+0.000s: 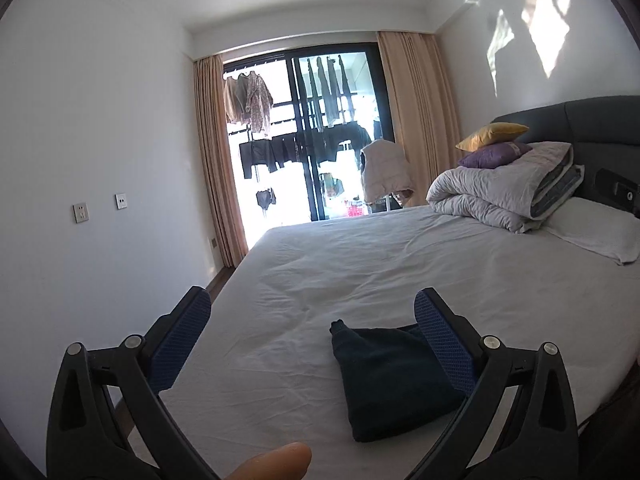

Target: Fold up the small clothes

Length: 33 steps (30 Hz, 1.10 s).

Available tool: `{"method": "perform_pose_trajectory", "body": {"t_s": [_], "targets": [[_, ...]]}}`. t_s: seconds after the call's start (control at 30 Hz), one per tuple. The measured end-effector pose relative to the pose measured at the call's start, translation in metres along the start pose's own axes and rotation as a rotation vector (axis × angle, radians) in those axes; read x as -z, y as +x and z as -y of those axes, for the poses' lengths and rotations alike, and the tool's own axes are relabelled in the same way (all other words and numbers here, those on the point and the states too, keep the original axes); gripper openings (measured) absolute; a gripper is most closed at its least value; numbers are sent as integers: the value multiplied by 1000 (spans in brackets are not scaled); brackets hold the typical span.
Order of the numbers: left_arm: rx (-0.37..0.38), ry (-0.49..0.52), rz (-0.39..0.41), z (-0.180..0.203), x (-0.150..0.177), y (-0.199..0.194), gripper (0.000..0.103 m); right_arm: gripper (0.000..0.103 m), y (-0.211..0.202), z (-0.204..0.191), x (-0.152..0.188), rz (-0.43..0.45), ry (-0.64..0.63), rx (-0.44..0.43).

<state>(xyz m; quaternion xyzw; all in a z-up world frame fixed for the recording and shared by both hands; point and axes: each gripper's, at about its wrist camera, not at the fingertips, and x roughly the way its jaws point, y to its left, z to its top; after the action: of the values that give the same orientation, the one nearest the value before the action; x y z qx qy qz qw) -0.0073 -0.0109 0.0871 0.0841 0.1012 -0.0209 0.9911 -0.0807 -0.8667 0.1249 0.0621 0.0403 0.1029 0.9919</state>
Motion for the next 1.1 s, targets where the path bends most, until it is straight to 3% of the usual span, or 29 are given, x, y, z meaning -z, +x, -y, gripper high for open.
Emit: {"method": "perform_pose_trajectory", "body": {"t_s": [0.17,0.4,0.57,1.1], "targets": [[-10,-48,-86,-3,16,-5,103,103,-2,-12,5,-74,-42,22],[-15,-83,-226,-5,59,39,103,103,15,-12,57,-270,1,57],[-11,-116,-311,-5,86,71,103,103,23,-20,78,-344,-24,67],[-18,-148,-459,-5,144,153,103,103,56,-30,126,-551,-17,62]]}}
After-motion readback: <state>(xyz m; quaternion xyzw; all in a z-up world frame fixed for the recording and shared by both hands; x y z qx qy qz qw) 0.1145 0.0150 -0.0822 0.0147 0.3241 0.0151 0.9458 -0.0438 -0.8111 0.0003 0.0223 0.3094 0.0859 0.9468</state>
